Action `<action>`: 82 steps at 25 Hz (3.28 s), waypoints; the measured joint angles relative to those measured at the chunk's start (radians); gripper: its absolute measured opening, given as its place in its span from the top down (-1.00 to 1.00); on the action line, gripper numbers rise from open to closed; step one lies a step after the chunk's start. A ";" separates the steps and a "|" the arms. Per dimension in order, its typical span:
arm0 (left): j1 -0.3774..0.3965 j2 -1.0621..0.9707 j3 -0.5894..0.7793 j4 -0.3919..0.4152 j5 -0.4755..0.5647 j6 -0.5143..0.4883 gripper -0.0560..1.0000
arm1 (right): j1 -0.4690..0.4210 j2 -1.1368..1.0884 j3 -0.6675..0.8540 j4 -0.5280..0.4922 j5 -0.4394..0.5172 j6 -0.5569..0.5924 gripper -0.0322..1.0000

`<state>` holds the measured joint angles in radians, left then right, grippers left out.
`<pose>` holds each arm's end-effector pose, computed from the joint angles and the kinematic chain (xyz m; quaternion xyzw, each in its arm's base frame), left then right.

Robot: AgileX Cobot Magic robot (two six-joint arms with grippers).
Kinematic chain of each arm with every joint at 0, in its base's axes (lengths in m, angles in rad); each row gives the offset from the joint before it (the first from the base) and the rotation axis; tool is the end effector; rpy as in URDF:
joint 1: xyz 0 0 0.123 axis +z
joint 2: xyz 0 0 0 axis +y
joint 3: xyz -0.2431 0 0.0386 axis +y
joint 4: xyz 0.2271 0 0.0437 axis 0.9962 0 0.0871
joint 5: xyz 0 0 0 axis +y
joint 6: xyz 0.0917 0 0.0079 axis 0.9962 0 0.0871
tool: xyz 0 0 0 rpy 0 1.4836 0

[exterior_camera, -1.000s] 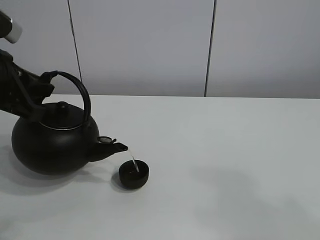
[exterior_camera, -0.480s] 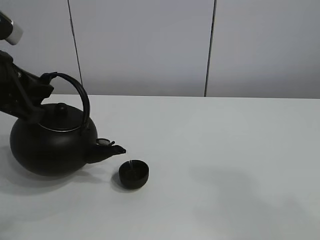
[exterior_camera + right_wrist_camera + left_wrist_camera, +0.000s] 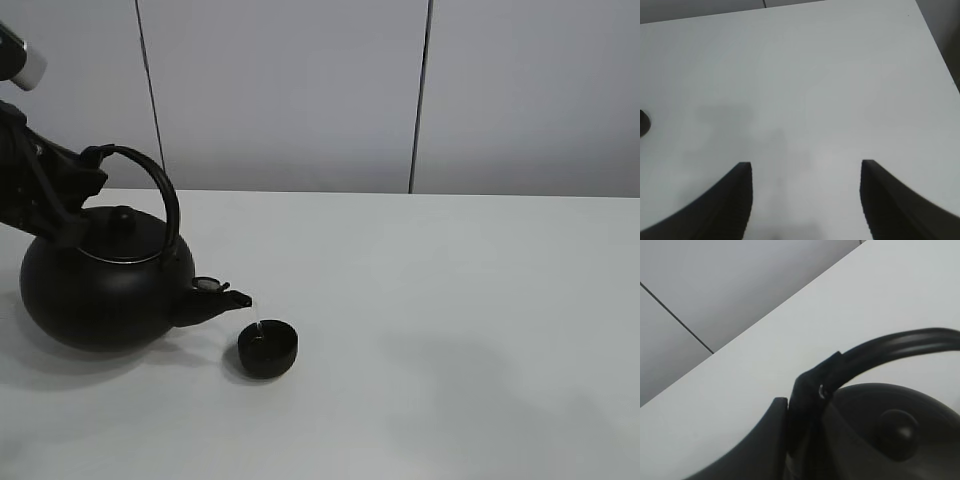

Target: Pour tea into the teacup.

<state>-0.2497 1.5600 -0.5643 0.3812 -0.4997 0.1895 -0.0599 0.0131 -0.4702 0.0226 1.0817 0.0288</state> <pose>0.2654 -0.0846 0.1611 0.3631 0.7599 -0.0008 0.5391 0.0210 0.0006 0.2570 0.0382 0.8686 0.0036 0.4941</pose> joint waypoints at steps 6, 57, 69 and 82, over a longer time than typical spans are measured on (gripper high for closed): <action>0.000 0.000 0.000 0.000 0.000 0.001 0.67 | 0.000 0.000 0.000 0.000 0.000 0.001 0.10; 0.245 -0.002 0.304 0.041 -0.474 -0.213 0.67 | 0.000 0.000 0.000 0.000 0.000 0.001 0.10; 0.245 0.049 0.304 0.023 -0.493 -0.206 0.67 | 0.000 0.000 0.000 0.000 0.000 0.001 0.10; 0.245 0.173 0.296 0.015 -0.572 -0.201 0.67 | 0.000 0.000 0.000 0.000 0.000 0.001 0.10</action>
<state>-0.0050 1.7328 -0.2683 0.3967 -1.0717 -0.0120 -0.0599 0.0131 -0.4702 0.0226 1.0813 0.0297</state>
